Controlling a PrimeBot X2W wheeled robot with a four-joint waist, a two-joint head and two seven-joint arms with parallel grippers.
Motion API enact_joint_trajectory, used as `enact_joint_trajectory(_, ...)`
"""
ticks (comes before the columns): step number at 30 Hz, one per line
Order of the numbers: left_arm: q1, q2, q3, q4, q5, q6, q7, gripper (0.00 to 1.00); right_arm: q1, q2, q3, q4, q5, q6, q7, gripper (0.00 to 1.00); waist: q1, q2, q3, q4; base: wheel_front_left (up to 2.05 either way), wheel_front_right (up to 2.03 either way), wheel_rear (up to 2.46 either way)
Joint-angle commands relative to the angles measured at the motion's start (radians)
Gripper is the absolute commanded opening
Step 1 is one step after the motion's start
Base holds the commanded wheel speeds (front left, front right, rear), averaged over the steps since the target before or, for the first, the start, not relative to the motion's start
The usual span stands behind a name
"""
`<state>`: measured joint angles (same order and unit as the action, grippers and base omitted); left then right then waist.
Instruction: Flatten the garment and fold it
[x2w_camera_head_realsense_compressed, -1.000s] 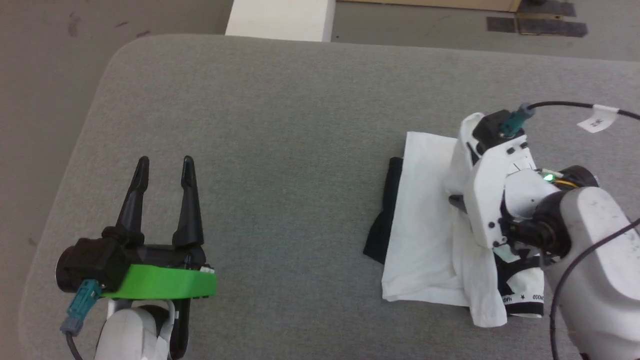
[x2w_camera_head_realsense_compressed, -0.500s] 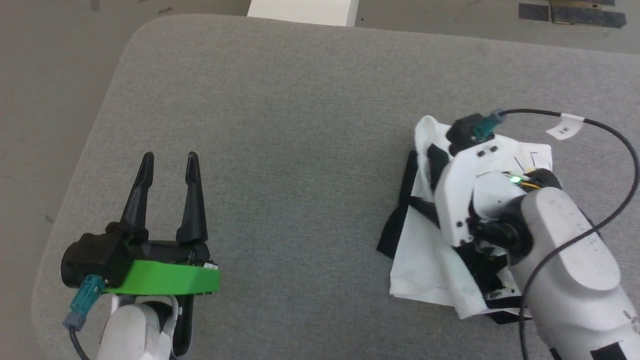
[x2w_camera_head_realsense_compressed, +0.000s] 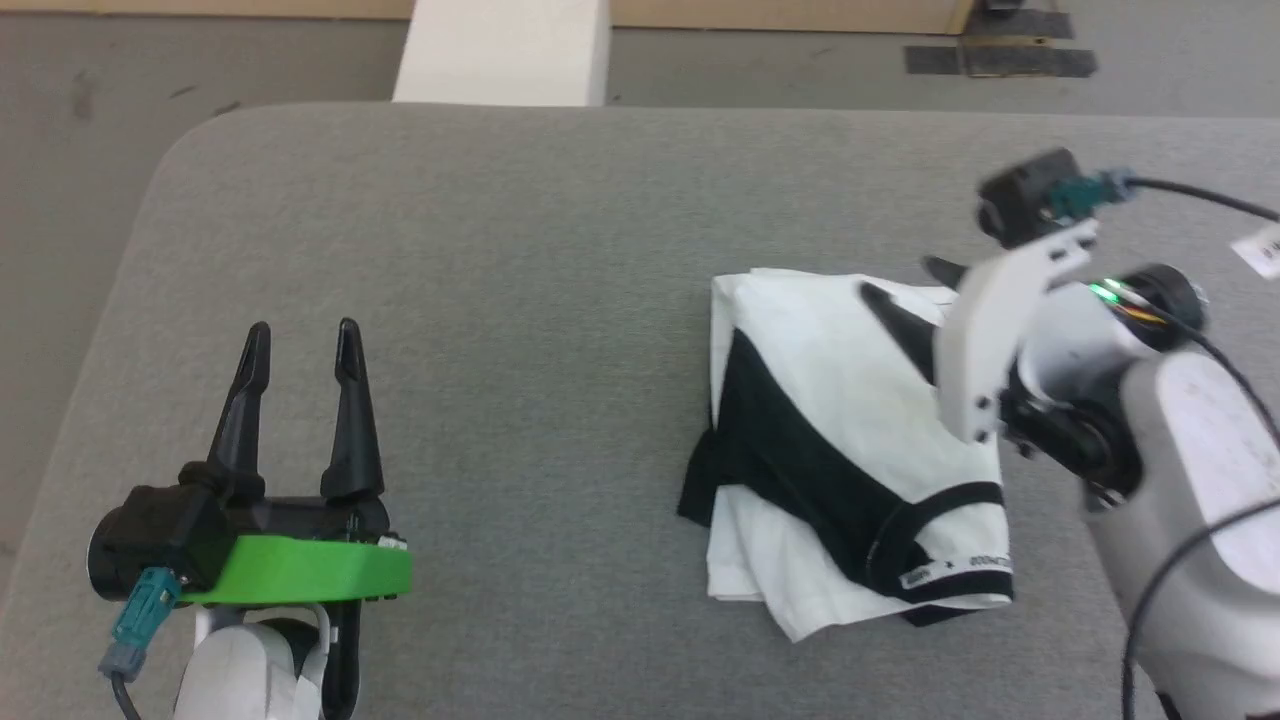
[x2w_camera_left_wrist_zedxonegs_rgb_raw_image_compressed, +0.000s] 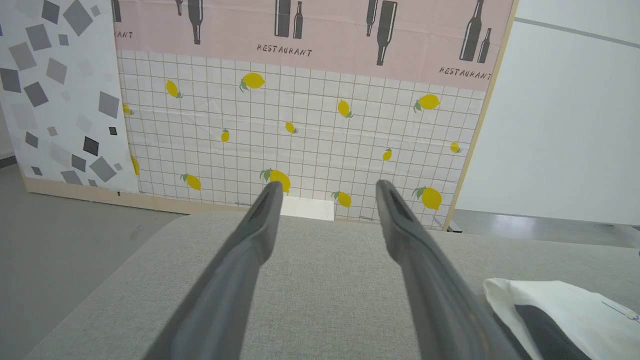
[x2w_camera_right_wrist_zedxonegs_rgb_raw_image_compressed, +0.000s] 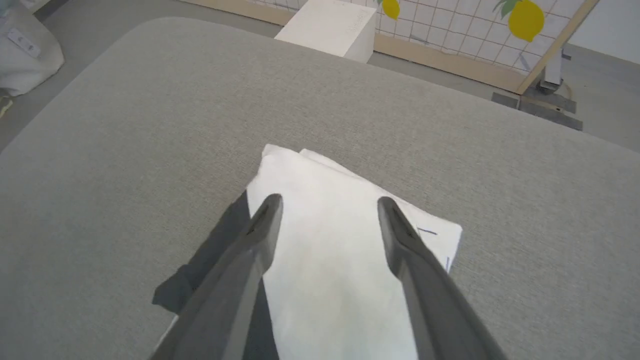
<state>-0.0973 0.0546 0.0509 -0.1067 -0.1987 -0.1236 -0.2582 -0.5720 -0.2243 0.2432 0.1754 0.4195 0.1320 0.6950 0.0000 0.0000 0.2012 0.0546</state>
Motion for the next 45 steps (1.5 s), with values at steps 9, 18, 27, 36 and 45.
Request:
enact_joint_trajectory(9,0.009,-0.004,-0.004,-0.01,0.015,-0.007,-0.004,1.0,0.208,0.048,-0.154,-0.019,-0.198,-0.001,0.081,1.0,0.0,0.0,0.006,-0.059,0.0,0.0,0.0)
enact_joint_trajectory(18,-0.007,-0.004,-0.018,-0.001,0.012,-0.007,-0.004,1.0,0.261,0.104,-0.159,0.046,-0.245,-0.001,0.1,1.0,0.0,0.0,0.038,-0.025,0.0,0.0,0.0)
enact_joint_trajectory(27,-0.009,-0.004,-0.028,0.007,0.01,-0.007,-0.004,1.0,0.268,0.099,-0.178,0.128,-0.258,-0.001,0.11,0.0,0.0,0.0,0.038,-0.011,0.0,0.0,0.0)
enact_joint_trajectory(36,0.0,-0.004,-0.035,0.003,0.011,-0.007,-0.004,1.0,0.22,0.011,-0.033,0.116,-0.208,-0.001,0.055,0.0,0.0,0.0,0.033,-0.065,0.0,0.0,0.0)
enact_joint_trajectory(45,0.008,0.005,0.014,-0.034,0.022,-0.006,-0.004,1.0,0.044,-0.163,0.291,0.098,-0.109,-0.001,0.034,0.0,0.0,0.0,0.079,-0.327,0.0,0.0,0.0)
